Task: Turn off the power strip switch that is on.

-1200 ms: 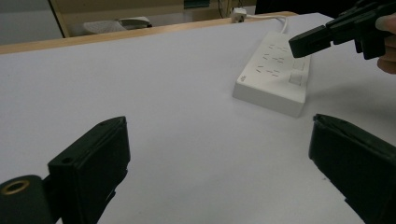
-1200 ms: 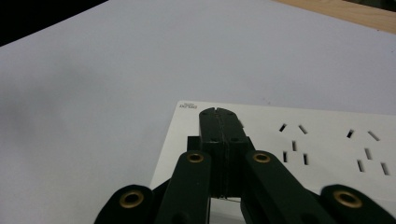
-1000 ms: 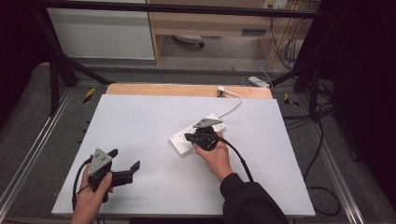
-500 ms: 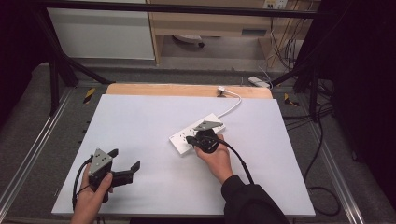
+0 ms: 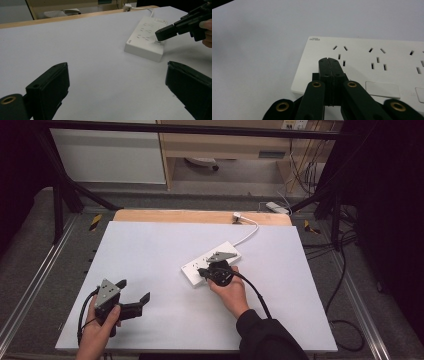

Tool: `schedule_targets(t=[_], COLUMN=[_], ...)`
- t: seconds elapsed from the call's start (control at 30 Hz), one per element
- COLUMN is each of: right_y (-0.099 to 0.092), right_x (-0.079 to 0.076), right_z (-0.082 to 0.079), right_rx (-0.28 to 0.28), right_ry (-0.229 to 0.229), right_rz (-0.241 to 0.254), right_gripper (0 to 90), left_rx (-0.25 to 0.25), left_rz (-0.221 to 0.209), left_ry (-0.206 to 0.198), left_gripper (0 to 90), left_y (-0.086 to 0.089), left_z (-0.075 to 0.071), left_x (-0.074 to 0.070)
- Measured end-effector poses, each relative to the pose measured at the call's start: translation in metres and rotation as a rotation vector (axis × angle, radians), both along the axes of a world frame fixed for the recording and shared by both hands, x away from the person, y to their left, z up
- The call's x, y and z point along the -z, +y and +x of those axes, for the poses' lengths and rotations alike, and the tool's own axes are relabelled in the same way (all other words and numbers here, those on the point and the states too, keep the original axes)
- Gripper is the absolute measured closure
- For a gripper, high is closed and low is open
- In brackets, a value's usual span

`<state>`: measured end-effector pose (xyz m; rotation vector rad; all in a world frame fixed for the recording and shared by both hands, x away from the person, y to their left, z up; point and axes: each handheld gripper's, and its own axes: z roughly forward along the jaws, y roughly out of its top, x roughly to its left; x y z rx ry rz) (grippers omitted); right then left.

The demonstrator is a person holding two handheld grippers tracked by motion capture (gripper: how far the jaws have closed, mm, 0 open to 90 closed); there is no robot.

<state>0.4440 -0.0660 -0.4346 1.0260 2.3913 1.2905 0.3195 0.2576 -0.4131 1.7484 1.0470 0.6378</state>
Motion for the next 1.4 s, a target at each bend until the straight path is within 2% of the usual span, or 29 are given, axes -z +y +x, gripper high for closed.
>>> schedule_targets(t=[0.93, 1.17, 1.4], right_y=[0.0004, 0.0018, 0.0035], right_x=[0.0048, 0.0063, 0.0093], right_z=[-0.0024, -0.0055, -0.0074], right_rx=[0.003, 0.017, 0.017], right_ry=[0.008, -0.019, -0.022], right_rz=[0.011, 0.008, 0.006], right_gripper=[90.0, 90.0, 90.0], left_rx=[0.005, 0.005, 0.005], left_rz=[0.012, 0.01, 0.01], left_ry=[0.002, 0.002, 0.004], left_gripper=[5.5, 5.5, 5.5], left_y=[-0.0005, -0.0006, -0.0008], left_z=[0.0002, 0.0002, 0.0004], left_x=[0.0002, 0.0003, 0.0006])
